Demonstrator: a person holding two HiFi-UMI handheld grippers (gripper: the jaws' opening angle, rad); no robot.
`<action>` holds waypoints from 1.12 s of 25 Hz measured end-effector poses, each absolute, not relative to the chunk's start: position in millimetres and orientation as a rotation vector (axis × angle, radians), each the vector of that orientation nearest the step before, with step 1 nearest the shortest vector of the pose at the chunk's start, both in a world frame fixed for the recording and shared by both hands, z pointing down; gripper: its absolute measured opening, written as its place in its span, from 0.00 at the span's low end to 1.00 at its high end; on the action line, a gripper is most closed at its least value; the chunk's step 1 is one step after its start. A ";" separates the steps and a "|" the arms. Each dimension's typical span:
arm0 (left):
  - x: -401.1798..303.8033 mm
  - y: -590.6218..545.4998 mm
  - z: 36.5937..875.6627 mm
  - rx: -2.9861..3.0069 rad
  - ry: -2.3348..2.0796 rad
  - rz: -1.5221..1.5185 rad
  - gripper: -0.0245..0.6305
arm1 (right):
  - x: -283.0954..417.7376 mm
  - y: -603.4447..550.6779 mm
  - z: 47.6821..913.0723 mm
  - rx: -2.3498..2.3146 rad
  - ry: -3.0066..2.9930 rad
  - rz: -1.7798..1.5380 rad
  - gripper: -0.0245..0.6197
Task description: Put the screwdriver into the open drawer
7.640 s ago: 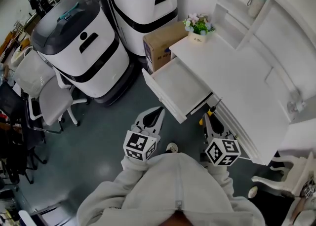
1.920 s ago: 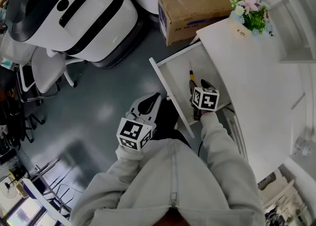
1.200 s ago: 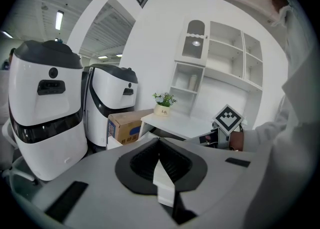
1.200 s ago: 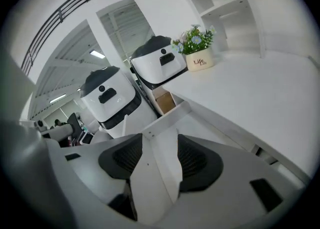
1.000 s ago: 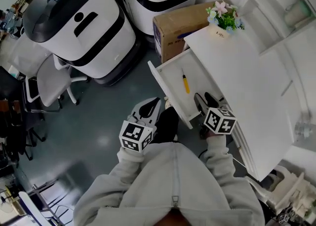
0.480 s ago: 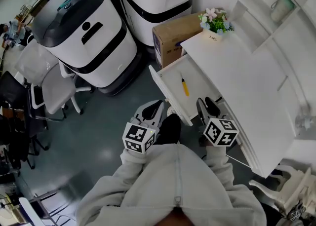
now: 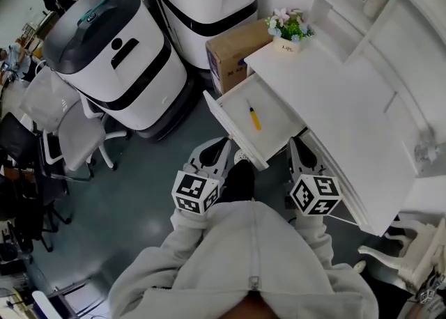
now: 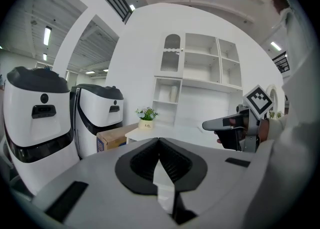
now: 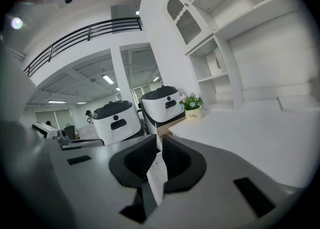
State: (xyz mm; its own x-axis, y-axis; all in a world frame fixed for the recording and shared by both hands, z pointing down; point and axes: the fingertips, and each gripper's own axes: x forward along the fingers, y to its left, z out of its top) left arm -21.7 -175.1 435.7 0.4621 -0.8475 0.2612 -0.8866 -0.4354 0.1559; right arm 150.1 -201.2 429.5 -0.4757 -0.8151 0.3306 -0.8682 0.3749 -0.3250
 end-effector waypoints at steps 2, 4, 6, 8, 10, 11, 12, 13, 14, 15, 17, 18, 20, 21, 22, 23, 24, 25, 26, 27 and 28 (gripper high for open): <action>-17.9 -170.0 432.8 2.460 -1.483 0.211 0.06 | 158.4 -190.8 423.0 1.584 -2.501 0.662 0.12; -15.2 -165.1 430.7 2.472 -1.484 0.216 0.06 | 165.0 -182.2 419.2 1.621 -2.491 0.619 0.11; -13.8 -161.4 430.2 2.481 -1.485 0.219 0.06 | 169.1 -176.3 417.3 1.650 -2.485 0.578 0.10; -12.8 -158.5 430.7 2.485 -1.485 0.221 0.06 | 172.2 -171.8 416.2 1.671 -2.481 0.543 0.10; -11.7 -155.3 430.4 2.489 -1.486 0.222 0.06 | 174.8 -167.5 416.3 1.681 -2.478 0.530 0.09; -11.1 -153.7 430.1 2.493 -1.486 0.221 0.06 | 176.0 -165.4 416.7 1.684 -2.477 0.531 0.09; -10.6 -152.3 429.8 2.497 -1.486 0.221 0.06 | 176.7 -163.5 417.3 1.686 -2.475 0.531 0.09; -10.7 -150.9 429.6 2.499 -1.486 0.220 0.06 | 176.9 -161.7 418.1 1.688 -2.473 0.531 0.09; -11.1 -149.7 429.6 2.500 -1.487 0.218 0.06 | 176.7 -160.0 418.7 1.689 -2.470 0.530 0.09; -11.5 -148.8 429.6 2.500 -1.488 0.216 0.06 | 176.2 -158.6 419.3 1.689 -2.469 0.529 0.09; -12.0 -146.7 429.8 2.498 -1.489 0.210 0.06 | 175.2 -155.9 419.9 1.686 -2.466 0.526 0.09; -11.9 -145.6 430.0 2.497 -1.488 0.207 0.06 | 174.9 -154.5 420.1 1.684 -2.465 0.524 0.09; -11.6 -144.5 430.2 2.495 -1.489 0.200 0.06 | 174.6 -152.6 421.0 1.677 -2.463 0.521 0.09; -11.3 -144.1 430.4 2.494 -1.489 0.197 0.06 | 174.6 -151.8 421.8 1.674 -2.461 0.521 0.09; -10.8 -143.6 430.6 2.494 -1.487 0.196 0.06 | 174.8 -151.0 422.8 1.672 -2.458 0.523 0.09; -10.4 -142.9 430.9 2.494 -1.485 0.197 0.06 | 174.9 -150.1 423.7 1.669 -2.455 0.524 0.09; -10.1 -142.3 431.0 2.493 -1.483 0.198 0.06 | 174.9 -149.4 424.3 1.667 -2.452 0.525 0.09; -10.1 -142.2 430.9 2.493 -1.484 0.198 0.06 | 174.8 -148.9 424.5 1.664 -2.451 0.525 0.09; -10.0 -142.2 430.7 2.493 -1.484 0.197 0.06 | 174.8 -148.5 424.6 1.662 -2.451 0.525 0.09; -9.9 -142.4 430.7 2.493 -1.484 0.197 0.06 | 174.9 -148.2 424.9 1.661 -2.451 0.527 0.09; -9.6 -142.6 430.9 2.494 -1.483 0.198 0.06 | 175.1 -148.1 425.4 1.662 -2.450 0.531 0.09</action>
State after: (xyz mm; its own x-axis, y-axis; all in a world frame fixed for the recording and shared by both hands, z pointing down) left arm -9.6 -142.6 430.9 0.4782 -0.8468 0.2330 -0.8783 -0.4602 0.1300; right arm 175.1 -148.1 425.4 -0.3832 -0.8726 0.3028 -0.9197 0.3302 -0.2123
